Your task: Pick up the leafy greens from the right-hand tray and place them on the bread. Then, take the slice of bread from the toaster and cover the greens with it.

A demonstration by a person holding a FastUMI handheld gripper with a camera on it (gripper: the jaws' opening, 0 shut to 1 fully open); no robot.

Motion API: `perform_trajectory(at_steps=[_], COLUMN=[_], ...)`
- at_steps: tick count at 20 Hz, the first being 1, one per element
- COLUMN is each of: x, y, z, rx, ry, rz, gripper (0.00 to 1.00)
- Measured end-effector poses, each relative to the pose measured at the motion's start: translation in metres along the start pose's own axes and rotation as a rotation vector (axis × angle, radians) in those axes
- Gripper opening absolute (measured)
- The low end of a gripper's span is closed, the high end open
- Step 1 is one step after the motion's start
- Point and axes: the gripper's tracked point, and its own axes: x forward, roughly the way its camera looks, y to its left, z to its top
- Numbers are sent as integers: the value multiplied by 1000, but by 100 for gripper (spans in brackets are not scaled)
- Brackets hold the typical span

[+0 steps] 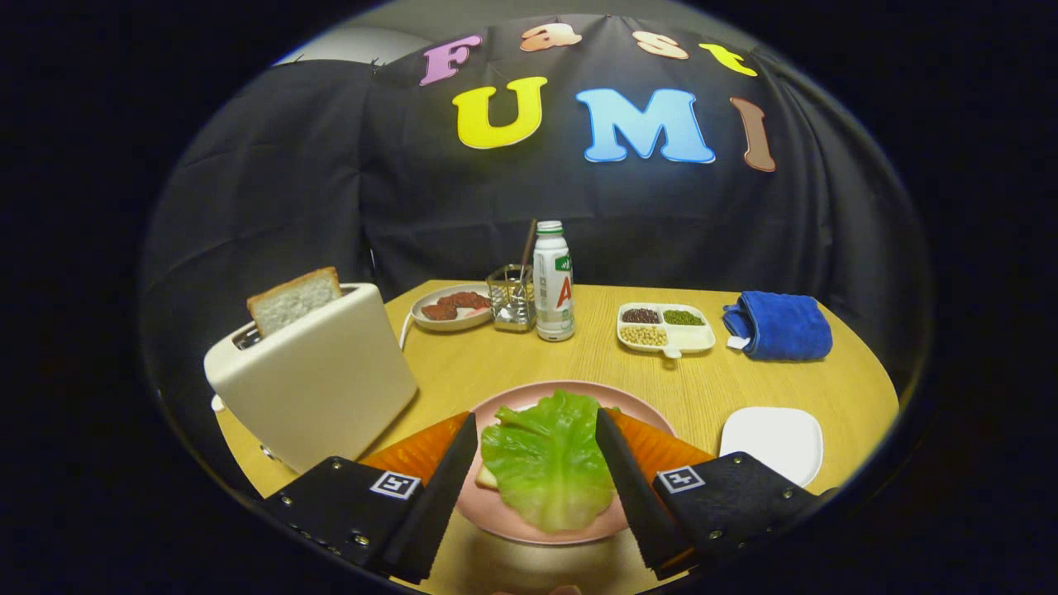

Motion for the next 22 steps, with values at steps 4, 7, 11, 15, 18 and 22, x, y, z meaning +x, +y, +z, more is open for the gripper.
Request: perform_trajectory(at_steps=[4, 7, 11, 15, 18, 22], x=[-12, -15, -16, -16, -8, 12], y=[33, 59, 101, 159, 197, 223], z=[33, 52, 66, 81, 84, 76], rx=[38, 50, 6, -27, -61, -101], ry=[-63, -97, -128, -157, -165, -147], rz=[49, 91, 151, 246, 280, 264], gripper=[89, 89, 89, 89, 89, 87])
